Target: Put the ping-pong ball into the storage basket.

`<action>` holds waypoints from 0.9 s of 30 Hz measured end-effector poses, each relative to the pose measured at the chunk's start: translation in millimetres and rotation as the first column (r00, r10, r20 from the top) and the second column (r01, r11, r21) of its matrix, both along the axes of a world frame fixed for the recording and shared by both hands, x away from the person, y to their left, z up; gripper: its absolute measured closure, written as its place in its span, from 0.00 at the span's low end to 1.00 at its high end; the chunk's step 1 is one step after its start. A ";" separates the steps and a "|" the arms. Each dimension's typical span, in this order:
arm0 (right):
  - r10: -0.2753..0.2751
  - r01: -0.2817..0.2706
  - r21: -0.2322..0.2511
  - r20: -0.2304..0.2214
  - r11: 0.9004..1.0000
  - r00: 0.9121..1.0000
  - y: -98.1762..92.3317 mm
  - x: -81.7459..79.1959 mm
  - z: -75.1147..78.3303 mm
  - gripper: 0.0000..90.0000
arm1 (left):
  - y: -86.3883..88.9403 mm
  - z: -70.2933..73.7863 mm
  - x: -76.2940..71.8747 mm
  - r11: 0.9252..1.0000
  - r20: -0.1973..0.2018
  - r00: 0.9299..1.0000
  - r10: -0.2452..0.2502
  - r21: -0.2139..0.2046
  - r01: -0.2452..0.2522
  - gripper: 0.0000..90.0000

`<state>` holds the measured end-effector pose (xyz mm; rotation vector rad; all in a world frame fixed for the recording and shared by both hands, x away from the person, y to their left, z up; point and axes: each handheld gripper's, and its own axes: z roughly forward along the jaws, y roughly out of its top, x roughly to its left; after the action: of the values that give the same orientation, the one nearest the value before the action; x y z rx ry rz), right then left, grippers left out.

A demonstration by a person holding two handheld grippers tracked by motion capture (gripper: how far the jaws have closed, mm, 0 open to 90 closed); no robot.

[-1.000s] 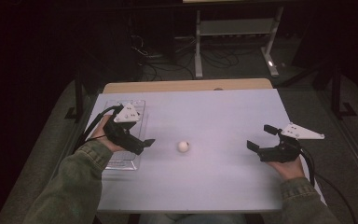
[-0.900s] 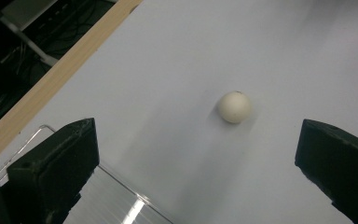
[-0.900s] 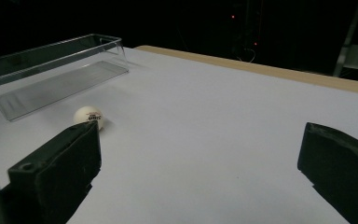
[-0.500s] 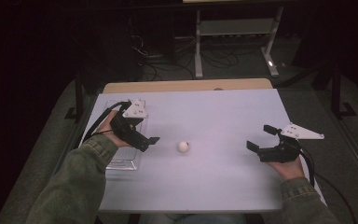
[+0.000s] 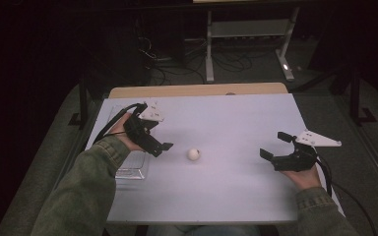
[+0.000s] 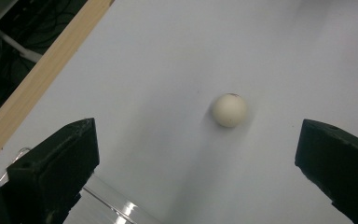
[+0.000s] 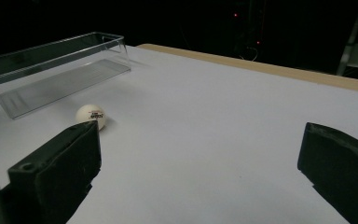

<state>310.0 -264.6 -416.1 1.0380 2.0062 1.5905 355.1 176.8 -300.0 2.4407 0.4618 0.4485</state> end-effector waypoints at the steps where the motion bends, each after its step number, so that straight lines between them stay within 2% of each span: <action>1: 0.002 -0.002 -0.001 -0.001 1.000 1.000 0.2 0.0 -0.1 0.00 | -2.1 0.1 1.1 1.000 -0.001 1.000 -0.004 0.009 0.004 0.00; 11: 0.003 -0.003 -0.003 0.000 1.000 1.000 0.4 -0.6 0.2 0.00 | -19.8 3.8 10.5 0.998 -0.019 0.999 -0.043 0.046 0.044 0.00; 27: 0.008 -0.008 -0.006 -0.001 1.000 1.000 1.2 -0.4 -0.2 0.00 | -42.3 -4.3 23.2 0.991 -0.053 0.997 -0.065 0.112 0.070 0.00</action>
<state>309.5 -263.5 -416.3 1.0305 2.0169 1.5879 378.4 134.5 -304.3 2.5739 0.3820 0.3972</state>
